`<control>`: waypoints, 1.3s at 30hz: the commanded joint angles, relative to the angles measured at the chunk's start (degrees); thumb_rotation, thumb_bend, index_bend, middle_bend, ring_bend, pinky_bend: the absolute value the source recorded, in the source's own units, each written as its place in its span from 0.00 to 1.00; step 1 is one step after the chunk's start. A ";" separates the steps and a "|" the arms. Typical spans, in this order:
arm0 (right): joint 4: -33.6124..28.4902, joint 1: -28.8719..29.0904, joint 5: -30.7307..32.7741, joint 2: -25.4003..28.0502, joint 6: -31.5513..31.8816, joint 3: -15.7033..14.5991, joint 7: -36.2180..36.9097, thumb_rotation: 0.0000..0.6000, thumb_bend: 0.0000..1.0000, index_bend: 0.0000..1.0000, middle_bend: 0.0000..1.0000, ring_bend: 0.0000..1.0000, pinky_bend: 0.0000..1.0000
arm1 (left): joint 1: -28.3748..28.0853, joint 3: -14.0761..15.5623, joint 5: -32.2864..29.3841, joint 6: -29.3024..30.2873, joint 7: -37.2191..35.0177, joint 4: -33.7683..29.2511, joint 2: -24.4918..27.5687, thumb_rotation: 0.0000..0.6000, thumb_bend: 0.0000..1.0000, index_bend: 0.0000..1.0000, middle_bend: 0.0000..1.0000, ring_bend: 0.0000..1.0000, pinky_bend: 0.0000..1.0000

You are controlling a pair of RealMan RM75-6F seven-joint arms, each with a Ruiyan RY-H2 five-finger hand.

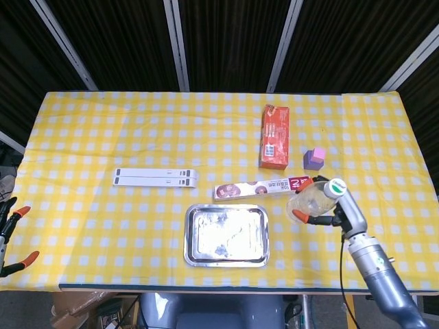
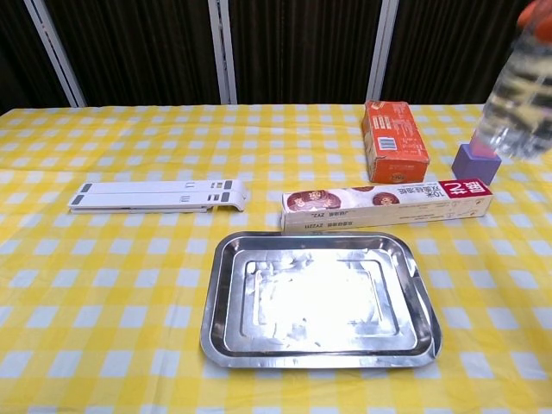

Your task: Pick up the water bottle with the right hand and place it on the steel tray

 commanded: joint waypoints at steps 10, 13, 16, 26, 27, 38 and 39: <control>3.47 -1.84 -10.49 -4.89 3.15 -4.35 1.75 1.00 0.82 0.79 0.60 0.27 0.00 | -0.10 0.08 0.35 -0.09 0.41 -0.15 -0.15 1.00 0.20 0.15 0.00 0.00 0.00; -5.12 -1.89 -11.92 0.69 6.63 -1.16 -2.39 1.00 0.82 0.79 0.60 0.27 0.00 | 0.02 0.16 0.53 0.13 0.36 -0.20 -0.12 1.00 0.20 0.15 0.00 0.00 0.00; -10.35 -1.67 -11.97 4.65 8.80 1.41 -5.24 1.00 0.82 0.79 0.60 0.27 0.00 | 0.10 0.12 0.45 0.26 0.22 -0.17 -0.08 1.00 0.20 0.15 0.00 0.00 0.00; -10.35 -2.64 -15.75 14.62 11.41 6.17 -0.26 1.00 0.82 0.79 0.60 0.27 0.00 | 0.14 0.28 0.77 0.29 -0.18 -0.18 0.09 1.00 0.20 0.15 0.00 0.00 0.00; -10.35 -2.62 -15.23 14.71 10.98 5.81 -0.14 1.00 0.82 0.79 0.60 0.27 0.00 | 0.15 0.29 0.77 0.30 -0.22 -0.20 0.11 1.00 0.20 0.15 0.00 0.00 0.00; -0.22 -1.21 -9.14 -2.56 4.20 -6.98 -3.70 1.00 0.82 0.79 0.60 0.27 0.00 | 0.17 0.18 0.42 0.17 -0.10 -0.35 0.18 1.00 0.20 0.15 0.00 0.00 0.00; 0.70 -1.29 -9.46 -3.45 3.98 -7.44 -3.20 1.00 0.82 0.79 0.60 0.27 0.00 | 0.16 0.17 0.42 0.17 -0.05 -0.34 0.16 1.00 0.20 0.15 0.00 0.00 0.00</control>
